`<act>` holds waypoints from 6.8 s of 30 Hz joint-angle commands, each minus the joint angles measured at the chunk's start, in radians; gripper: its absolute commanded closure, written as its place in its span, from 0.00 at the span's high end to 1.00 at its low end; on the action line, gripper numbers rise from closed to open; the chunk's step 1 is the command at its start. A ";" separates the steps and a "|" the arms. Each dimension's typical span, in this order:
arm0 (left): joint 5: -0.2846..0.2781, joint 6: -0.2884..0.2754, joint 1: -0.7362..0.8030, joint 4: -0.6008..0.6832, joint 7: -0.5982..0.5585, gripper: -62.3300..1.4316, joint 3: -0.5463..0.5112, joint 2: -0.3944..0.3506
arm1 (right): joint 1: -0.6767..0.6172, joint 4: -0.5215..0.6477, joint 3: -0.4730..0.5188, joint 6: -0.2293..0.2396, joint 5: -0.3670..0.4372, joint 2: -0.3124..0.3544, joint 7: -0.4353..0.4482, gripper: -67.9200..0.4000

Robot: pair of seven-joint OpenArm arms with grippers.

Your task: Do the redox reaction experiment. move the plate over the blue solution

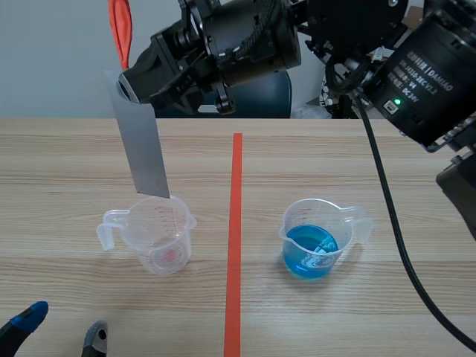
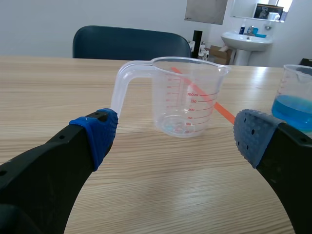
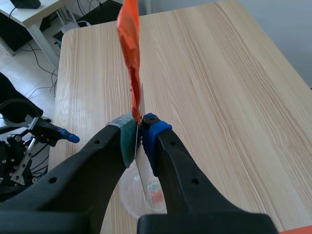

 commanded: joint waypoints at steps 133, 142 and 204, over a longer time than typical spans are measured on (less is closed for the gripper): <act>-0.343 -0.307 -0.815 0.670 1.118 0.09 0.964 -0.421 | -0.240 0.219 0.009 0.093 0.119 1.063 0.838 0.01; -0.366 -0.317 -0.817 0.661 1.148 0.09 0.964 -0.416 | -0.240 0.219 0.009 0.093 0.119 1.063 0.831 0.01; -0.372 -0.316 -0.818 0.632 1.154 0.09 0.964 -0.400 | -0.237 0.219 0.009 0.093 0.119 1.057 0.834 0.01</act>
